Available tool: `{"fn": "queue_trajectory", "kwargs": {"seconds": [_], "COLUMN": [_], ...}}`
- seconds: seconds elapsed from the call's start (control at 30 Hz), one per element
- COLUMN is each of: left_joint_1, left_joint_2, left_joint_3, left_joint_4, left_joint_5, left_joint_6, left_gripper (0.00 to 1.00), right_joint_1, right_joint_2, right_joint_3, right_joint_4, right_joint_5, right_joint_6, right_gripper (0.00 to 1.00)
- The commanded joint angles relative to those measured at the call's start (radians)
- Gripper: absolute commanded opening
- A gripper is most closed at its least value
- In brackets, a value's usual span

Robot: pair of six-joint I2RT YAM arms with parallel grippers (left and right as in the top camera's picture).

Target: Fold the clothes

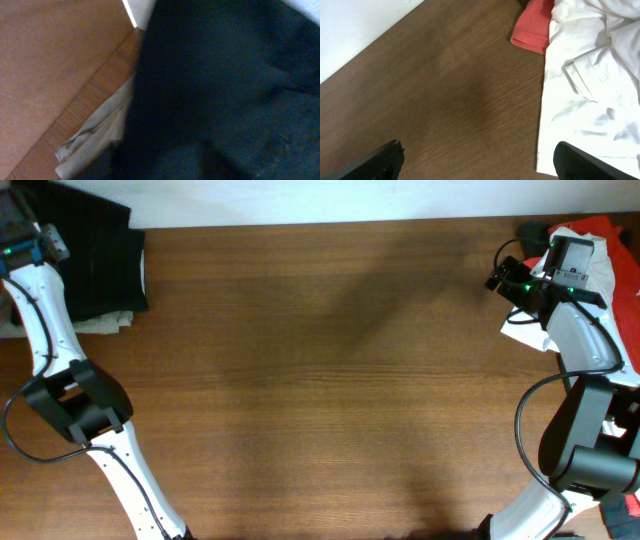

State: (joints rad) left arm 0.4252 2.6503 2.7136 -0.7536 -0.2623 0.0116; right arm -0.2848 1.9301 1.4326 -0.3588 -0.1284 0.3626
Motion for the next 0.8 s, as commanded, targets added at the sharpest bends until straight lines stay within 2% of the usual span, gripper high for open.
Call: {"fn": "queue_trajectory", "kwargs": {"seconds": [0.0, 0.1, 0.13, 0.17, 0.2, 0.23, 0.27, 0.3, 0.37, 0.53, 0.73, 0.77], "left_joint_1": [0.021, 0.016, 0.005, -0.006, -0.018, -0.024, -0.024, -0.024, -0.025, -0.021, -0.025, -0.038], "left_joint_2": [0.016, 0.006, 0.006, 0.007, 0.007, 0.007, 0.007, 0.007, 0.011, 0.06, -0.027, -0.103], "left_joint_3": [0.028, 0.028, 0.028, 0.028, 0.028, 0.027, 0.027, 0.026, 0.005, -0.145, -0.033, -0.025], "left_joint_4": [0.045, 0.034, 0.009, -0.055, -0.134, -0.222, -0.323, -0.387, -0.439, -0.469, -0.64, -0.663], "left_joint_5": [-0.008, -0.006, -0.003, -0.003, -0.004, 0.012, 0.105, 0.219, 0.288, 0.276, 0.275, 0.335], "left_joint_6": [0.004, 0.003, 0.003, 0.003, 0.003, -0.005, -0.027, -0.027, -0.071, -0.072, -0.072, -0.072], "left_gripper": [0.99, 0.99, 0.94, 0.73, 0.45, 0.27, 0.13, 0.09, 0.03, 0.03, 0.01, 0.01], "right_joint_1": [-0.003, -0.003, -0.003, -0.003, -0.003, -0.003, -0.003, -0.003, -0.003, -0.003, -0.003, -0.003], "right_joint_2": [-0.013, -0.013, -0.013, -0.013, -0.013, -0.013, -0.013, -0.013, -0.013, -0.013, -0.013, -0.013], "right_joint_3": [0.01, 0.01, 0.01, 0.01, 0.01, 0.01, 0.01, 0.01, 0.01, 0.01, 0.01, 0.01], "right_joint_4": [0.003, 0.003, 0.003, 0.003, 0.003, 0.003, 0.003, 0.003, 0.003, 0.003, 0.003, 0.003], "right_joint_5": [0.005, 0.005, 0.005, 0.005, 0.005, 0.005, 0.005, 0.005, 0.005, 0.005, 0.005, 0.005], "right_joint_6": [-0.002, -0.002, -0.002, -0.002, -0.002, -0.002, -0.002, -0.002, -0.002, -0.002, -0.002, -0.002], "right_gripper": [0.99, 0.99, 0.99, 0.99, 0.99, 0.99, 0.99, 0.99, 0.99, 0.99, 0.99, 0.99]}}
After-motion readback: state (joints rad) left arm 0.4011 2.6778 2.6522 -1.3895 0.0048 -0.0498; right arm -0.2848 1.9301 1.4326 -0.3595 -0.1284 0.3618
